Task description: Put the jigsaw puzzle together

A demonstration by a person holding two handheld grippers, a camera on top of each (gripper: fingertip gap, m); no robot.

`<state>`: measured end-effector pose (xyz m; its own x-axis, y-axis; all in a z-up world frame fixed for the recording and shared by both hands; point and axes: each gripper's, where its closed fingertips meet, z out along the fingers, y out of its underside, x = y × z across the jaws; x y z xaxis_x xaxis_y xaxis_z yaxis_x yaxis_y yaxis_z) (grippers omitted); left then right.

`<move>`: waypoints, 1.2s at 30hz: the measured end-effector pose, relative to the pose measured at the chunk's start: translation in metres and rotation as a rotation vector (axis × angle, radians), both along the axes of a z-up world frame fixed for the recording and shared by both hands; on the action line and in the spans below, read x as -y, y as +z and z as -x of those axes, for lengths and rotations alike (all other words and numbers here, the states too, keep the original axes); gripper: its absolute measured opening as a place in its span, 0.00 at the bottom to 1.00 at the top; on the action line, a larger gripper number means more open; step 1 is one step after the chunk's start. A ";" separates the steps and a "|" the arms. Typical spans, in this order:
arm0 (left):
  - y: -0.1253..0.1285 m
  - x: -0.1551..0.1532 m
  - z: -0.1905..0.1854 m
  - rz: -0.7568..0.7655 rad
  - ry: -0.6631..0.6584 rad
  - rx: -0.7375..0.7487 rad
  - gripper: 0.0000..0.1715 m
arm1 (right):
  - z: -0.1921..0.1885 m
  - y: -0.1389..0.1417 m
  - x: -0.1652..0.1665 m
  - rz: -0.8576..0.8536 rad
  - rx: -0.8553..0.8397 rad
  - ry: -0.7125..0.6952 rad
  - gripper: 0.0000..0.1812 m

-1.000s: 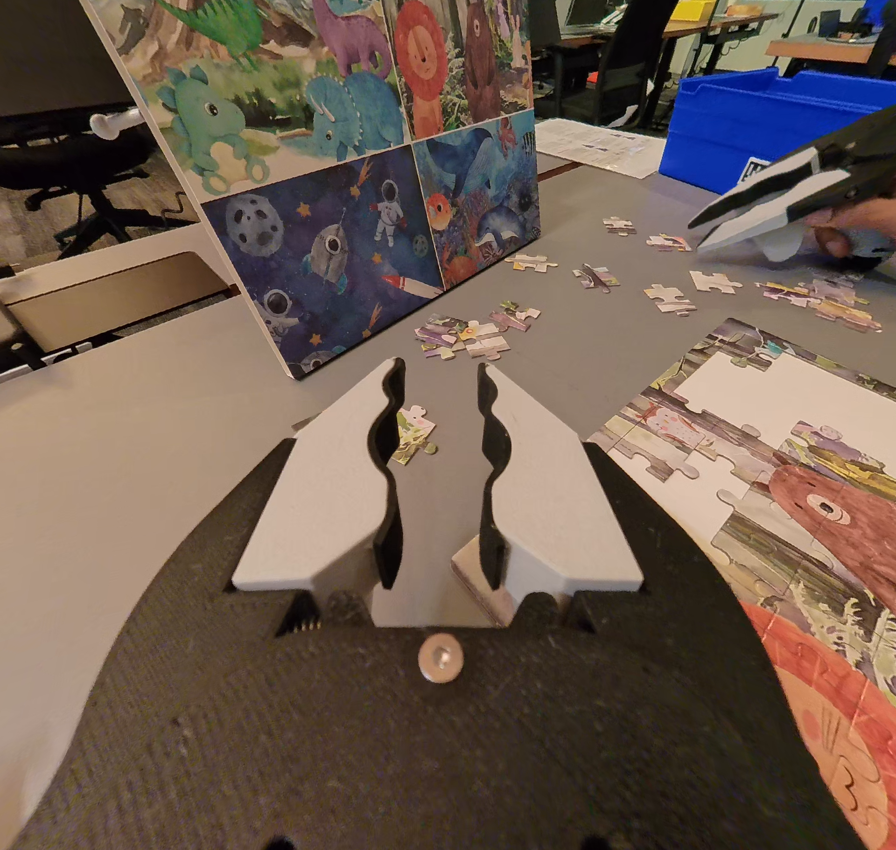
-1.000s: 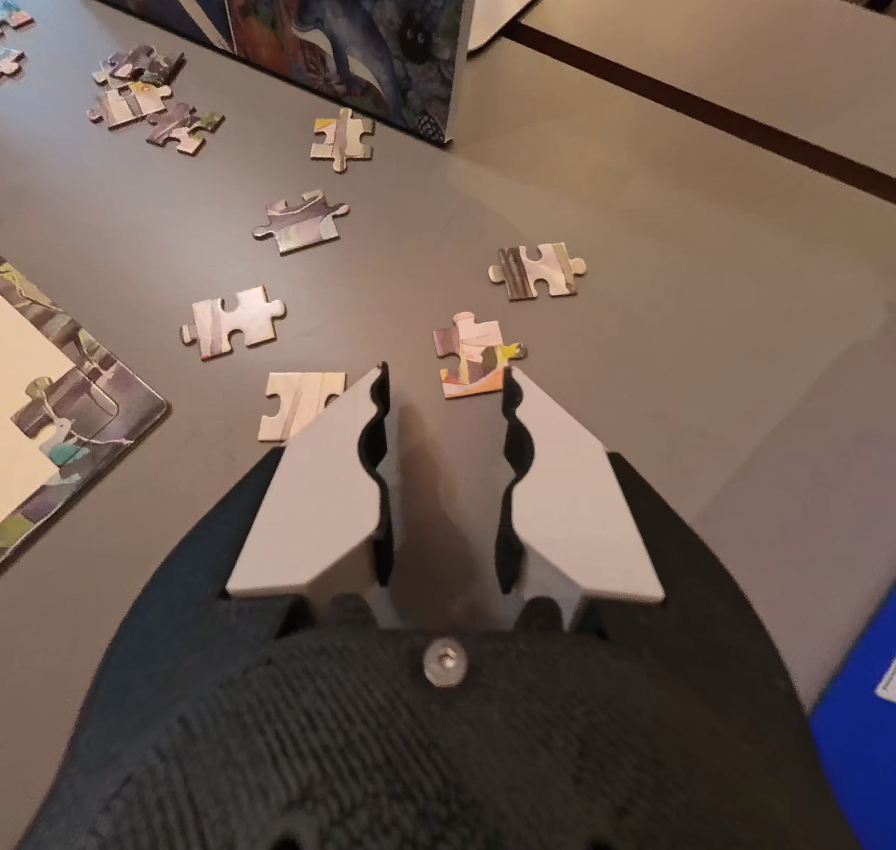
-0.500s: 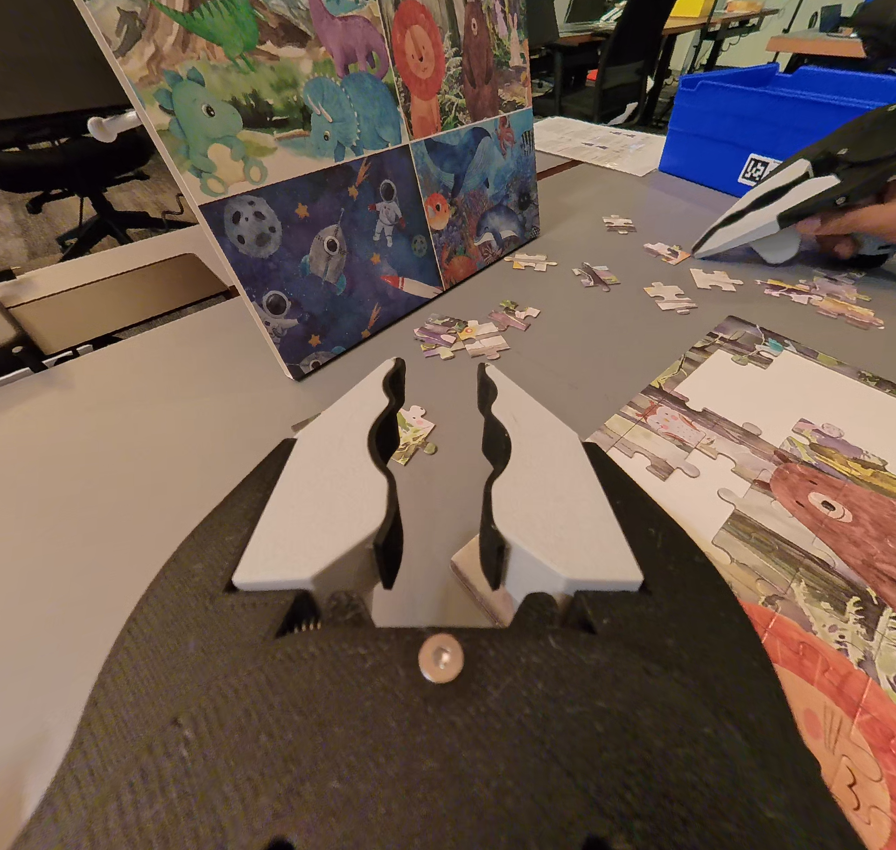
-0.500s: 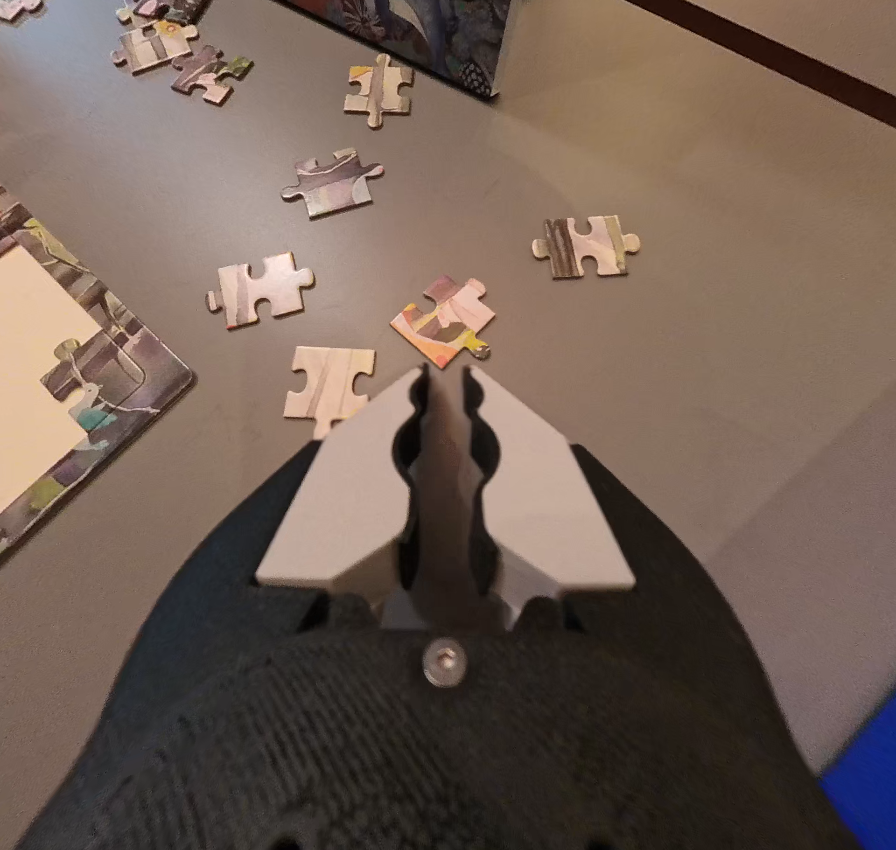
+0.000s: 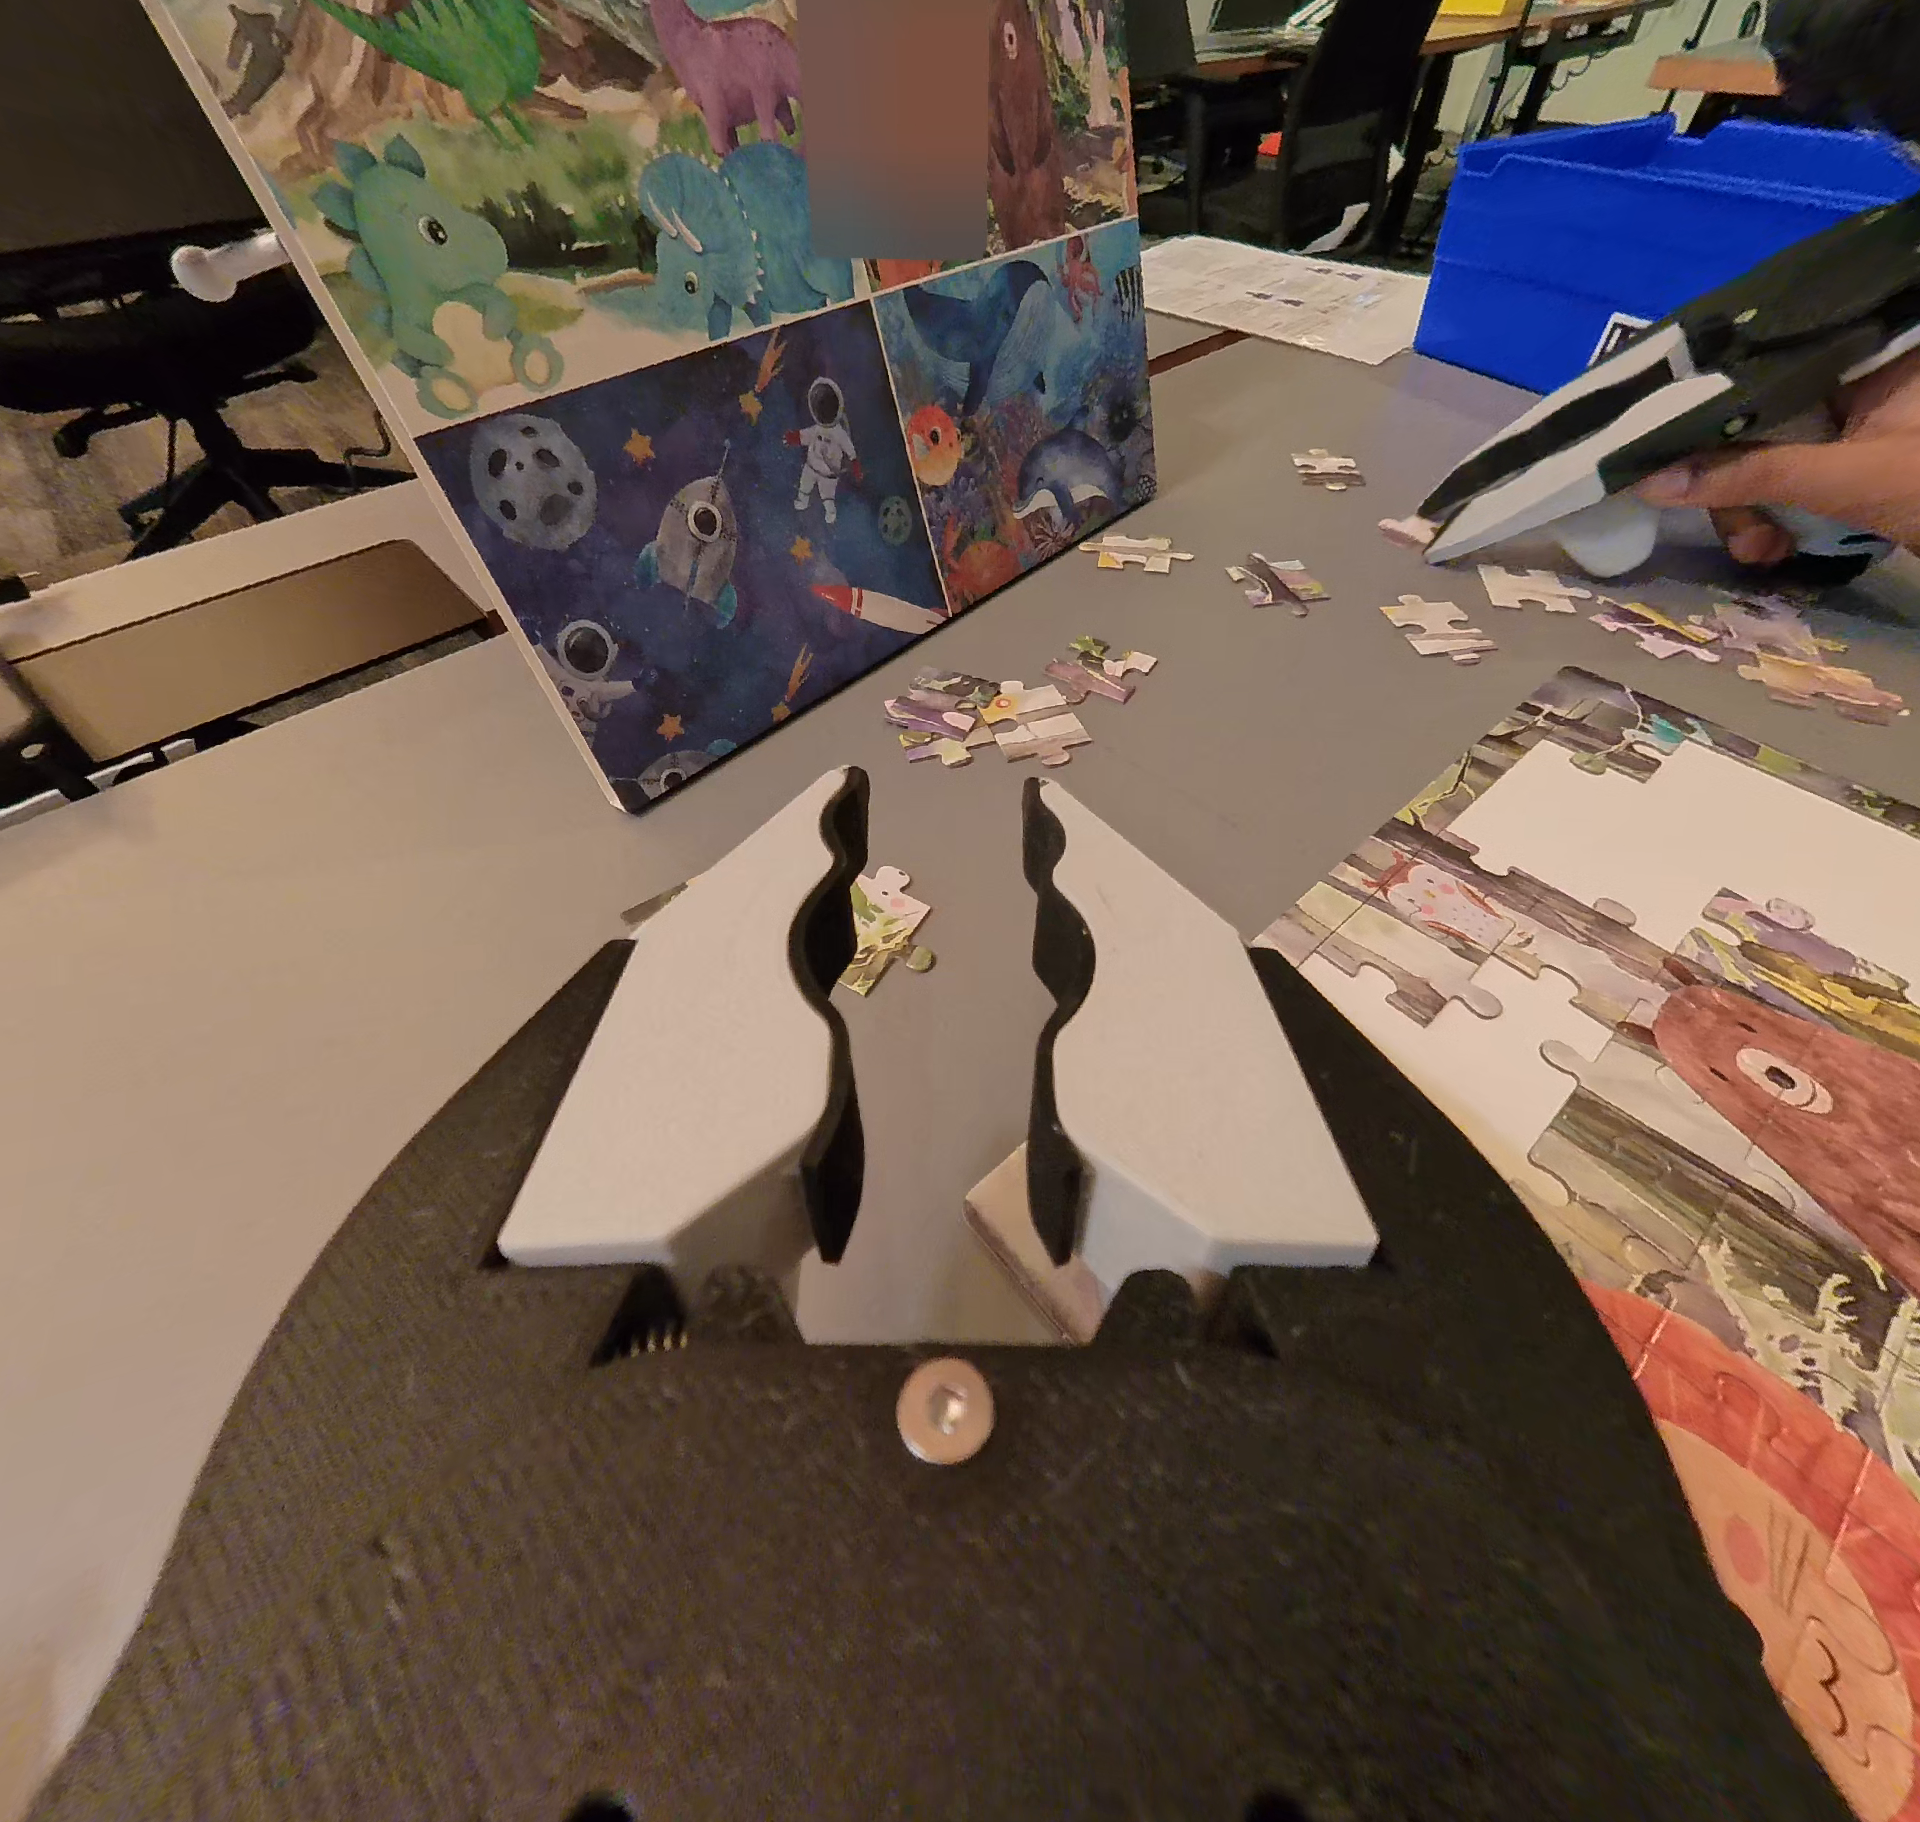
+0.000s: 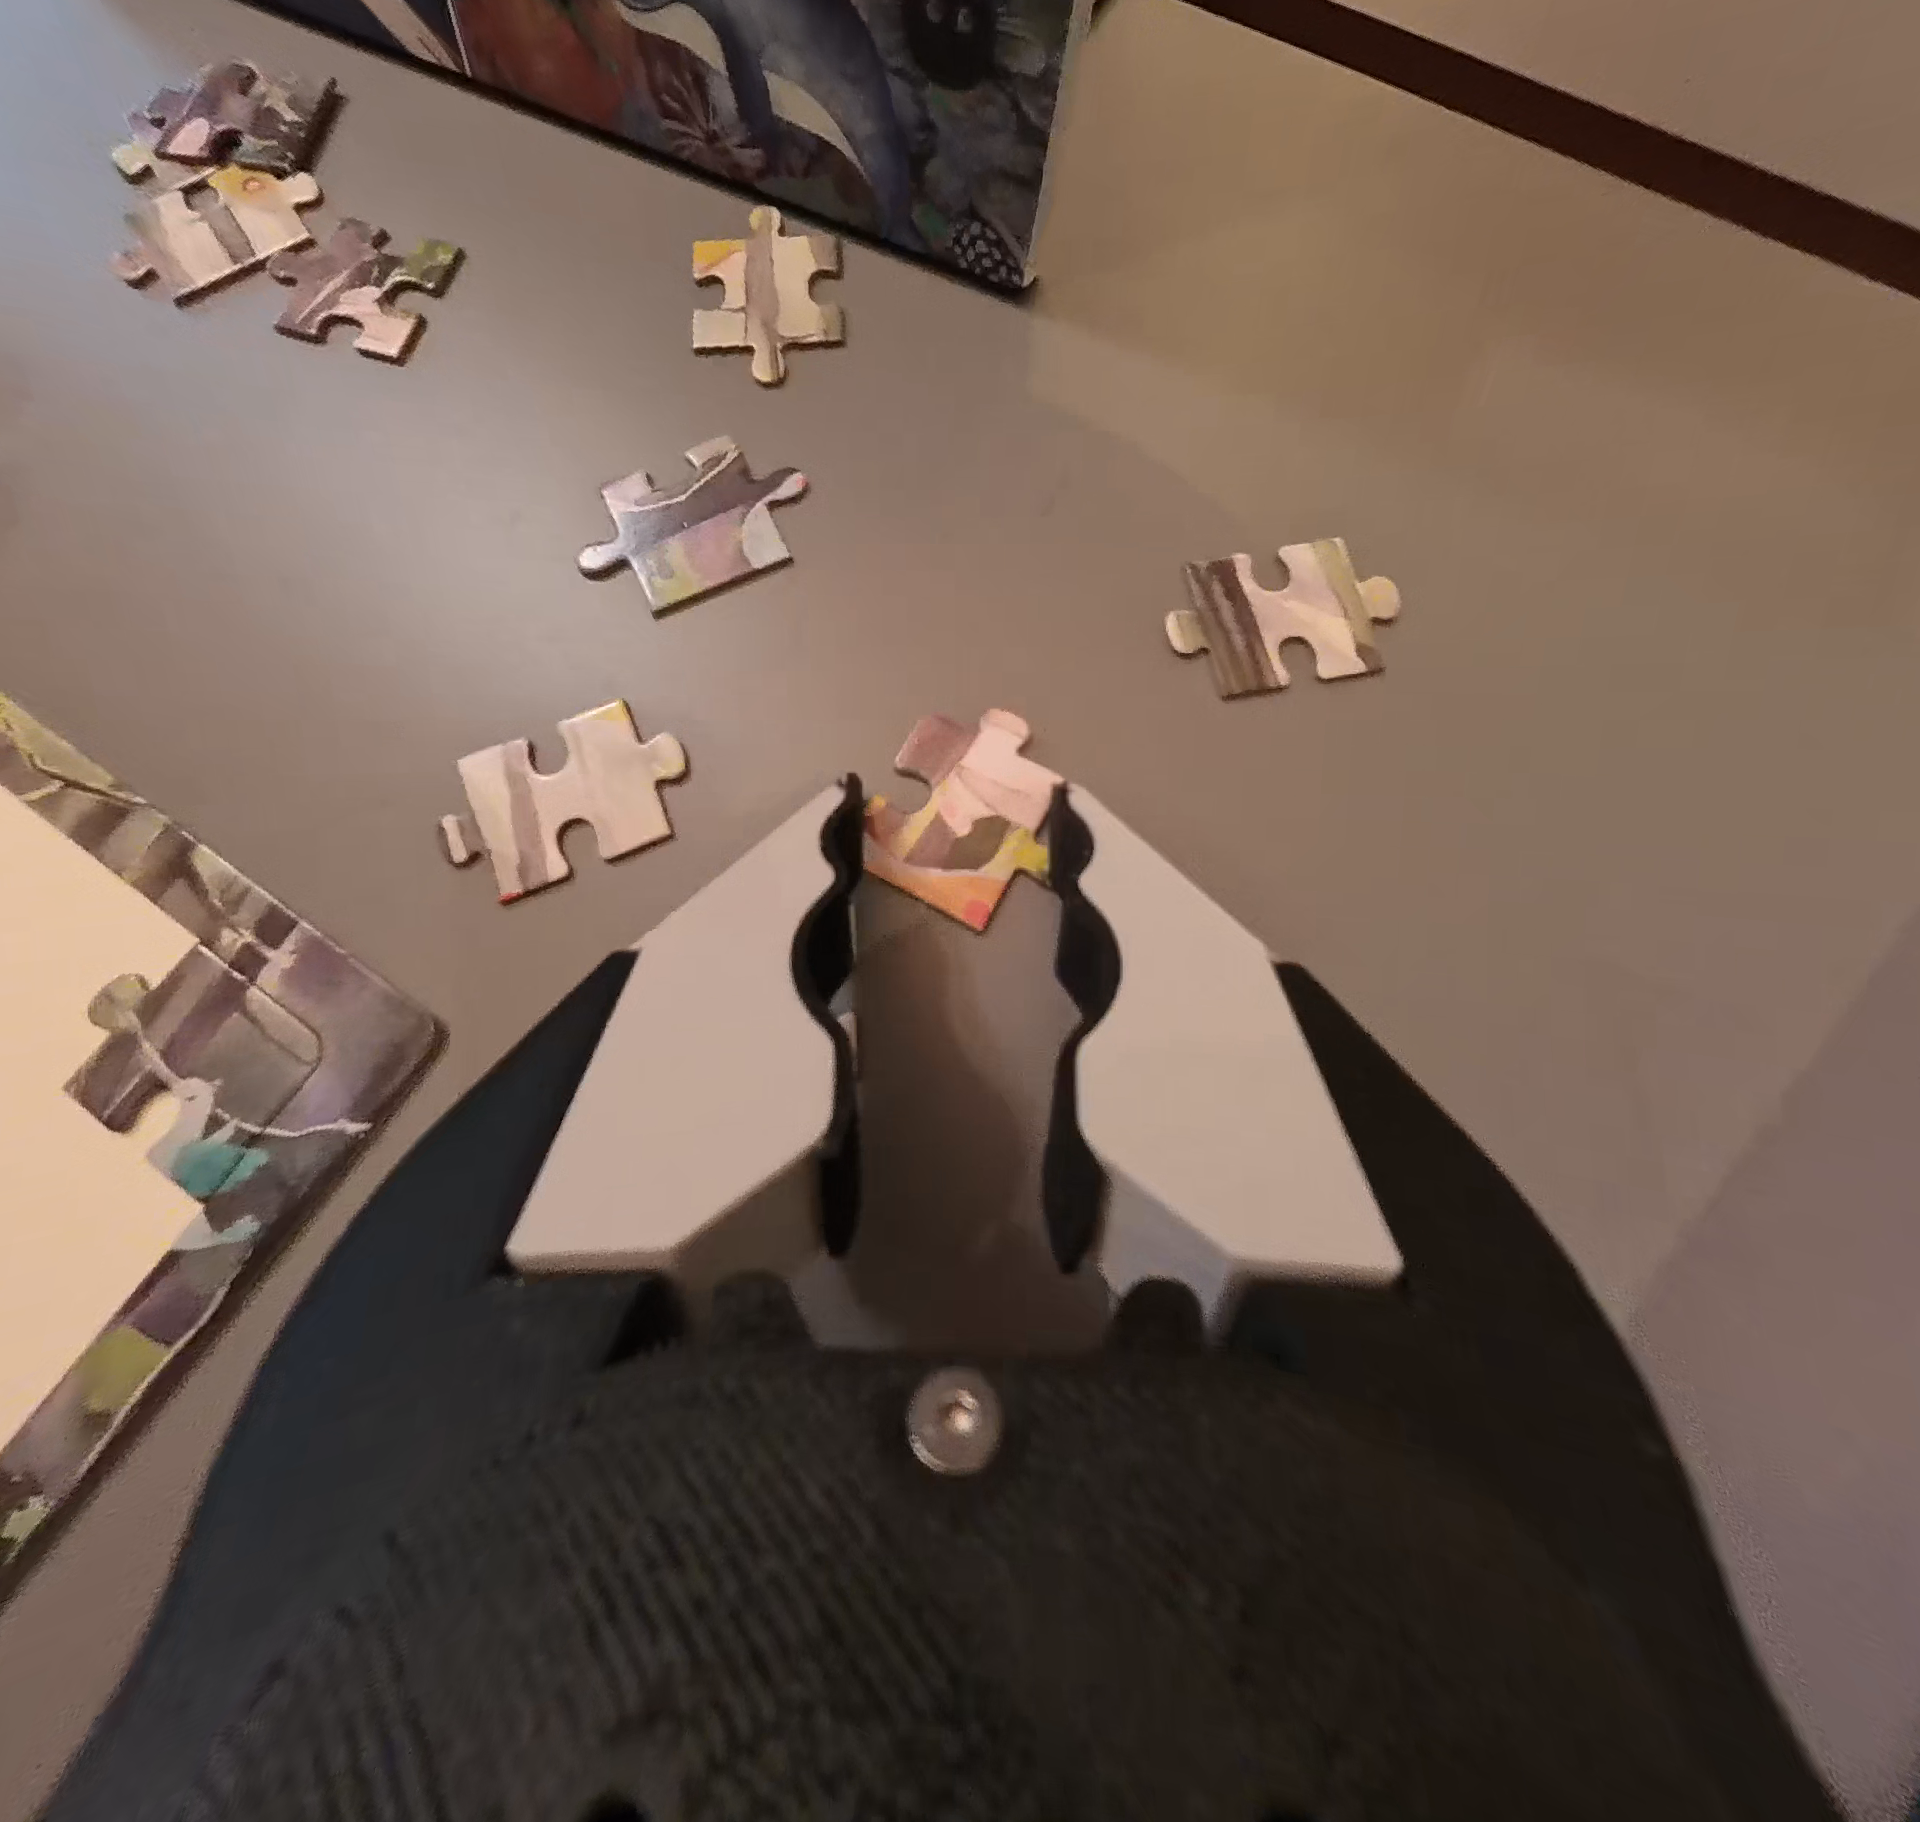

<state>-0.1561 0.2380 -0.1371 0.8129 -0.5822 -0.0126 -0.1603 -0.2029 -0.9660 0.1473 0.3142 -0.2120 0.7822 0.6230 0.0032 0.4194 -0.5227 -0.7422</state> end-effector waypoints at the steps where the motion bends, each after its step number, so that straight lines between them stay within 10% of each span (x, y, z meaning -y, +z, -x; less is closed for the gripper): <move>1: 0.000 0.000 0.000 0.000 0.000 0.000 0.16 | 0.000 0.000 0.000 0.000 0.003 0.001 0.19; 9: 0.000 0.001 -0.001 -0.007 -0.003 -0.006 0.16 | -0.003 0.001 0.005 0.009 -0.015 0.046 0.18; 11: 0.000 0.001 -0.001 -0.008 -0.004 -0.008 0.16 | -0.001 0.007 0.008 -0.013 -0.032 0.078 0.00; 27: 0.000 0.001 -0.002 -0.006 -0.004 -0.005 0.16 | -0.051 0.005 0.001 0.045 -0.101 -0.115 0.28; 36: 0.000 0.001 -0.002 -0.008 -0.003 -0.008 0.16 | -0.029 0.000 -0.008 -0.003 0.002 -0.112 0.18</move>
<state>-0.1545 0.2370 -0.1367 0.8113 -0.5841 -0.0233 -0.1681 -0.1950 -0.9663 0.1766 0.3224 -0.2124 0.8468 0.5319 0.0066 0.3600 -0.5639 -0.7433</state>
